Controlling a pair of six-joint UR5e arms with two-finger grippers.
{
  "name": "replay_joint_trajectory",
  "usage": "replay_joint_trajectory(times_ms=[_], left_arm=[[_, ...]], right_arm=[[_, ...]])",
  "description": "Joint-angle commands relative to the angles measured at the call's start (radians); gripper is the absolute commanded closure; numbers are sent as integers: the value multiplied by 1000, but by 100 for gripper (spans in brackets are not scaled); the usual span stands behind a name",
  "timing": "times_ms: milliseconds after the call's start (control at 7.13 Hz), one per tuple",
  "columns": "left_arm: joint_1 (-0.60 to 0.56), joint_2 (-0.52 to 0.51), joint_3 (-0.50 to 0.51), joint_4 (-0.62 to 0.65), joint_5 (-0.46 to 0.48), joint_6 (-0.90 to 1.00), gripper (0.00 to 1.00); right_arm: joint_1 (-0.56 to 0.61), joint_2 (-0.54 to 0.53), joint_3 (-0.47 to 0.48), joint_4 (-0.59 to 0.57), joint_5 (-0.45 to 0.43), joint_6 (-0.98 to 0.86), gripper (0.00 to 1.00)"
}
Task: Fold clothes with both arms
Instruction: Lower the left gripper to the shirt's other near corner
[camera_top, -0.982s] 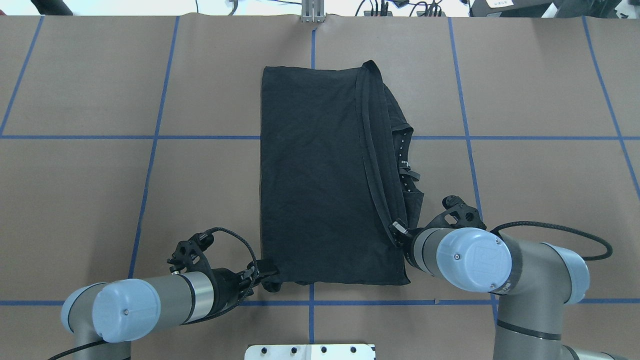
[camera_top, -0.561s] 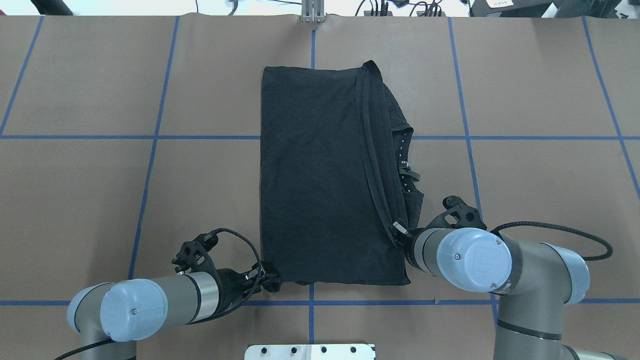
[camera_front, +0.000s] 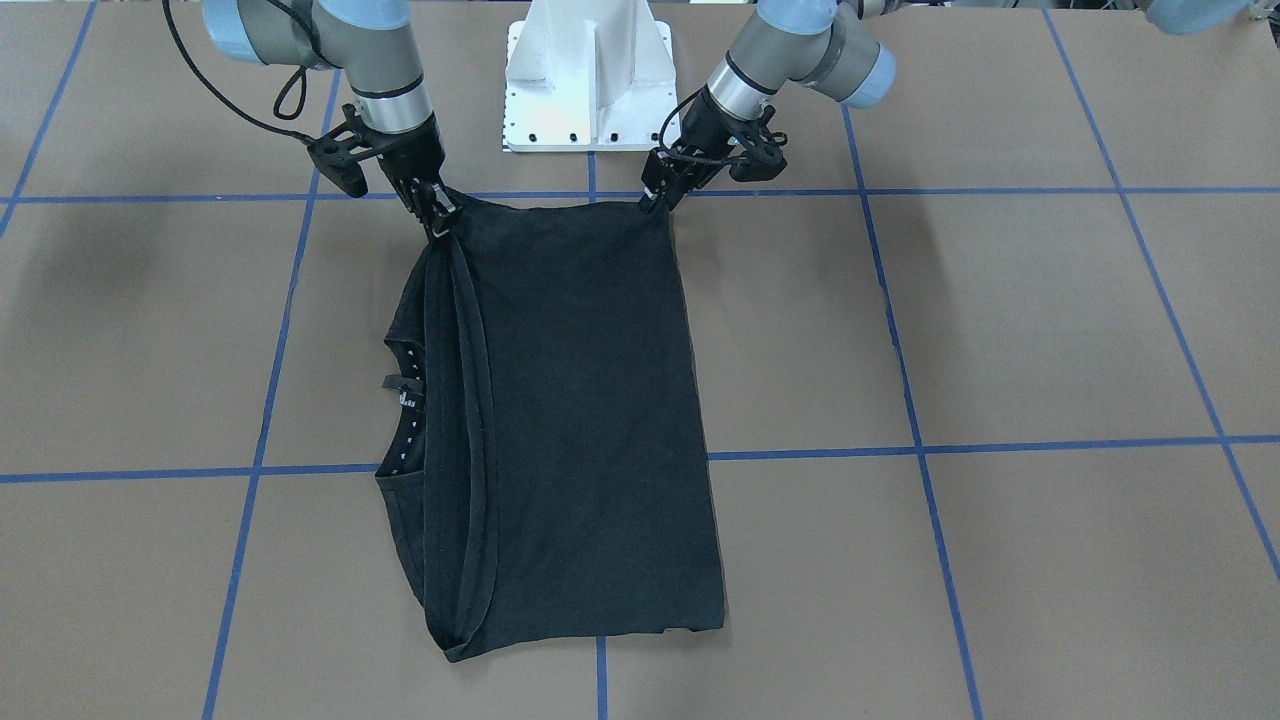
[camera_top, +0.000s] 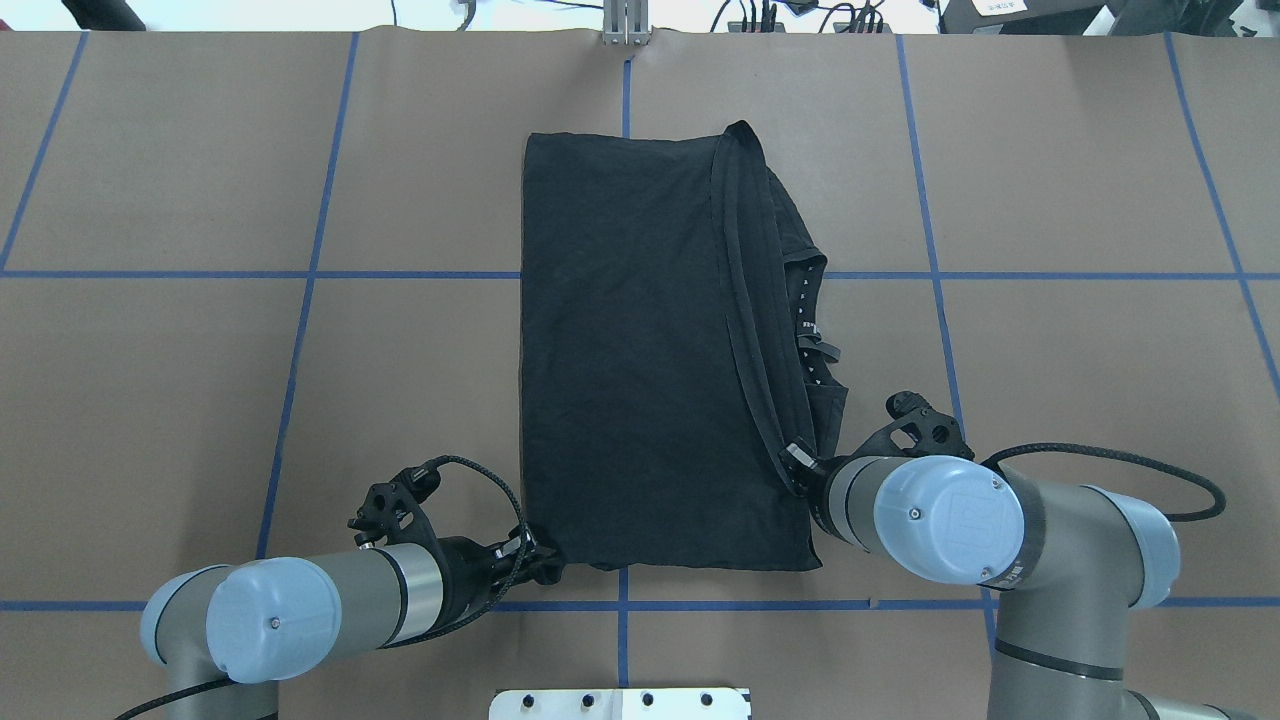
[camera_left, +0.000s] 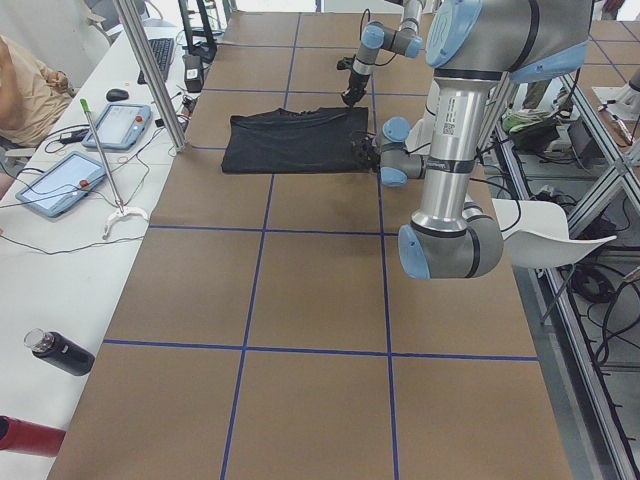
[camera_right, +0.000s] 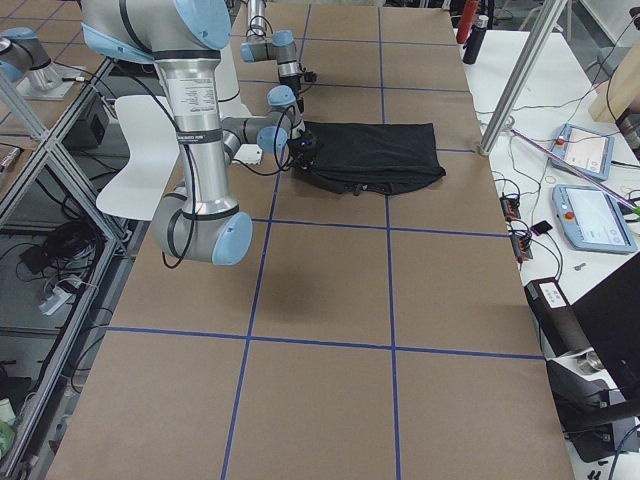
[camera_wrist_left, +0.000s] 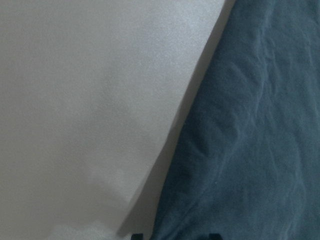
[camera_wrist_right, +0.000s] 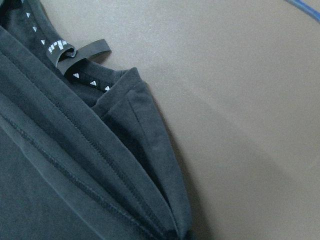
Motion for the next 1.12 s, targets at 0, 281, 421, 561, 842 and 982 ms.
replay_joint_trajectory(times_ms=[0, 281, 421, 561, 842, 982], left_arm=[[0, -2, -2, 0, 0, -6, 89], [-3, 9, -19, -2, 0, -6, 100], [-5, 10, -28, -2, 0, -6, 100], [-6, 15, -46, -2, 0, -6, 100], [-6, 50, -152, 0, -2, -11, 100], [-6, 79, -211, 0, 0, -34, 100]], right_arm=[[0, 0, 1, 0, 0, -1, 100], [0, -2, 1, 2, 0, -1, 100], [2, -2, 1, 2, 0, -1, 100], [3, -3, 4, 2, 2, -1, 100], [5, -40, 90, 2, 23, 1, 100], [6, -89, 171, 2, 55, 6, 100]])
